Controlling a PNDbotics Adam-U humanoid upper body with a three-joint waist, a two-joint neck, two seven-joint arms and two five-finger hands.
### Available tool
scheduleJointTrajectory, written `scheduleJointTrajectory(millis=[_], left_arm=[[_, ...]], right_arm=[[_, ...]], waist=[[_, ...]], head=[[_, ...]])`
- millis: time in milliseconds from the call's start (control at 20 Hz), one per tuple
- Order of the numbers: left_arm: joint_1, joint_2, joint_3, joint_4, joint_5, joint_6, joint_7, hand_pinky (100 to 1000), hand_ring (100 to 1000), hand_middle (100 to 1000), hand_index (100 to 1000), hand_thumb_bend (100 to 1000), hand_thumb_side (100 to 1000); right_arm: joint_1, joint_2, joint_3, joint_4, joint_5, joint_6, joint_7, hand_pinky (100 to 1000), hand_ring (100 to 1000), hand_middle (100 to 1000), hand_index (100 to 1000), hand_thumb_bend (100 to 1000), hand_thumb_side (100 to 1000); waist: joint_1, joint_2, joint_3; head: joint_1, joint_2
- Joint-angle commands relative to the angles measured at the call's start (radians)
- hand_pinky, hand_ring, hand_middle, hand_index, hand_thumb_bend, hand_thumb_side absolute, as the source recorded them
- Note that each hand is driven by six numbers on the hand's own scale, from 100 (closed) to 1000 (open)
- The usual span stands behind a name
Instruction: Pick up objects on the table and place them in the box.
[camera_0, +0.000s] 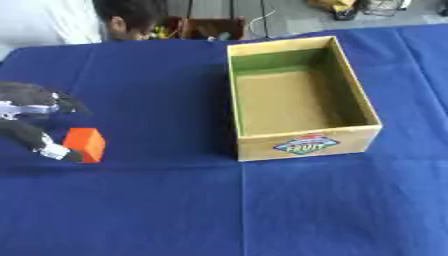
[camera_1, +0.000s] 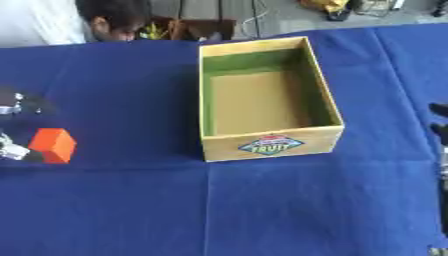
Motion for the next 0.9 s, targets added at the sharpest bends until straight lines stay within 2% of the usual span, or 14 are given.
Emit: scheduleJointTrajectory(millis=[50, 300, 500, 900], left_arm=[[-0.013, 0.020, -0.008, 0.018, -0.012, -0.117, -0.106, 711, 875, 918, 1000, 742, 916], [-0.024, 0.001, -0.010, 0.032, -0.022, -0.126, -0.106, 704, 869, 901, 1000, 728, 910], [-0.038, -0.014, 0.000, 0.034, -0.052, -0.128, -0.106, 674, 846, 845, 1000, 685, 861], [-0.048, -0.033, 0.006, 0.071, -0.095, -0.129, -0.106, 660, 838, 819, 1000, 644, 827]], right_arm=[[-0.007, -0.003, -0.001, -0.015, 0.011, -0.002, 0.003, 834, 951, 769, 953, 100, 1000], [-0.007, 0.000, 0.000, -0.015, 0.012, 0.002, 0.008, 835, 952, 768, 952, 100, 1000], [-0.007, 0.003, 0.001, -0.015, 0.014, 0.002, 0.011, 835, 951, 764, 949, 100, 1000], [-0.008, 0.007, 0.003, -0.015, 0.018, 0.003, 0.016, 835, 951, 760, 947, 100, 1000]], waist=[[-0.001, -0.014, -0.001], [-0.001, -0.012, -0.001], [-0.002, -0.010, -0.002], [-0.001, -0.003, -0.004]], head=[[0.004, -0.010], [0.007, -0.014], [0.008, -0.016], [0.009, -0.023]])
